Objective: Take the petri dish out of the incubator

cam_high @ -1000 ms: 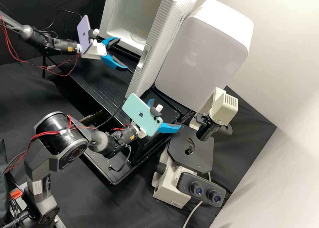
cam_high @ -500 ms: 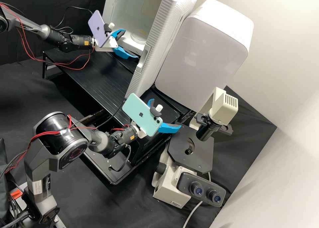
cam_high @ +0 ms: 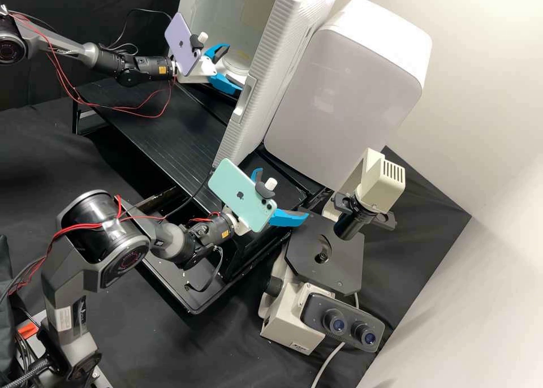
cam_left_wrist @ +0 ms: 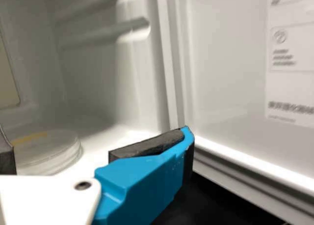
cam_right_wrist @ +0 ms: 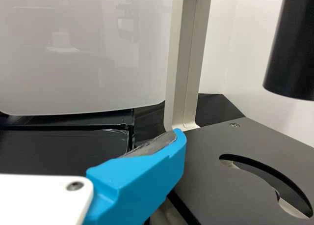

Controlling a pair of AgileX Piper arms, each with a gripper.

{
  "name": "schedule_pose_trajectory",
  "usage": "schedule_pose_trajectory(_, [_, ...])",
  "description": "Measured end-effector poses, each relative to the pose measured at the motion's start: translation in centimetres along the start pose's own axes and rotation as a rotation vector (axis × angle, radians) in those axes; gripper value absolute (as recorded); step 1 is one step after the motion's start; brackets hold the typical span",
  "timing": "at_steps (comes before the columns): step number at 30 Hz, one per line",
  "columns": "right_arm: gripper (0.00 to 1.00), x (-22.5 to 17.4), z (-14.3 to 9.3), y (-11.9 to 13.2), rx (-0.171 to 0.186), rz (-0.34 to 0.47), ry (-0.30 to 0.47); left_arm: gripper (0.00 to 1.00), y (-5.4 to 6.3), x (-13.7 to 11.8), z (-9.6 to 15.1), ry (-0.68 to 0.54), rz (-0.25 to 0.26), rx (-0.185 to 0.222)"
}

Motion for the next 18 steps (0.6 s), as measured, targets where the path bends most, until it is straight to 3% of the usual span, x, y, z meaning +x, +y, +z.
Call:
schedule_pose_trajectory(4, [1.00, 0.0, 0.0, 0.0, 0.000, 0.000, 0.000, 1.00, -0.5, 0.2, -0.4, 0.022, -0.005, -0.044])
schedule_pose_trajectory(12, [1.00, 0.0, 0.0, 0.0, 0.000, 0.000, 0.000, 1.00, -0.2, 0.2, -2.2, 0.088, 0.010, -0.117])
schedule_pose_trajectory(18, [1.00, 0.0, 0.0, 0.0, 0.000, 0.000, 0.000, 1.00, -0.1, 0.1, -3.2, 0.109, 0.014, -0.122])
